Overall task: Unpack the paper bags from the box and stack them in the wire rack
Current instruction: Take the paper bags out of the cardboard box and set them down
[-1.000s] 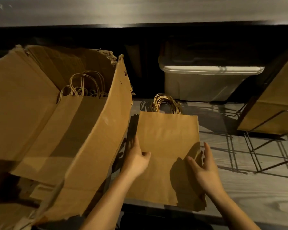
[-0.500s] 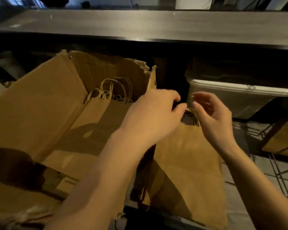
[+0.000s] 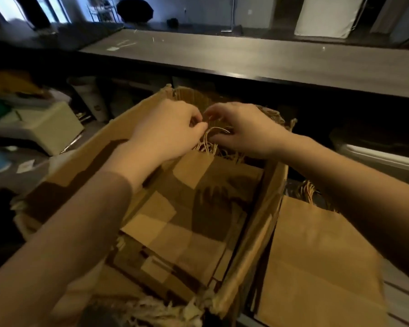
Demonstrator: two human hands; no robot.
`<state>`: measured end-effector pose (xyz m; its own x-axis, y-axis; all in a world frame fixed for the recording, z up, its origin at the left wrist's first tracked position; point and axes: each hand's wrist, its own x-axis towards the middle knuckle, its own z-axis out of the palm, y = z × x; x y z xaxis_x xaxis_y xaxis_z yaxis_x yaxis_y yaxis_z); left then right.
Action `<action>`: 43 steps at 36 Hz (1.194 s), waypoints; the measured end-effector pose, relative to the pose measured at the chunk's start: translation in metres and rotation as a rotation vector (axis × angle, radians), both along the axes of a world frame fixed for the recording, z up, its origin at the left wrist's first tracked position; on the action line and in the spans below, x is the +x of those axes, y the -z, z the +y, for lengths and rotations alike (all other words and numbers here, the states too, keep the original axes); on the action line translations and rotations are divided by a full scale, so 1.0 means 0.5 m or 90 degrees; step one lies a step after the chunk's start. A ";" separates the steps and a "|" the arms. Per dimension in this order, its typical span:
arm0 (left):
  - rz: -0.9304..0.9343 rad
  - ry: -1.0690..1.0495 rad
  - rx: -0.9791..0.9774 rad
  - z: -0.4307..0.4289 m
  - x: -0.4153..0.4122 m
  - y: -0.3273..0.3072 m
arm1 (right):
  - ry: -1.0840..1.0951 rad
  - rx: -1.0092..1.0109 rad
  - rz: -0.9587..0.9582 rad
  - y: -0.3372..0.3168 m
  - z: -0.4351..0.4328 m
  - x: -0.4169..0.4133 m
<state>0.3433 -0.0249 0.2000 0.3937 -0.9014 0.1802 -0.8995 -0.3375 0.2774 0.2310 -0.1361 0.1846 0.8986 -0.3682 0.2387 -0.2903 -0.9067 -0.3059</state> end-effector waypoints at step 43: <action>0.247 -0.175 0.159 0.018 0.169 0.165 | 0.104 0.123 0.157 0.156 0.021 0.181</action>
<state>0.4277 -0.0159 0.1177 0.6160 -0.7525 -0.2329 -0.6161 -0.6445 0.4527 0.3216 -0.1258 0.1063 0.8457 -0.5296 -0.0660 -0.5137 -0.7744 -0.3692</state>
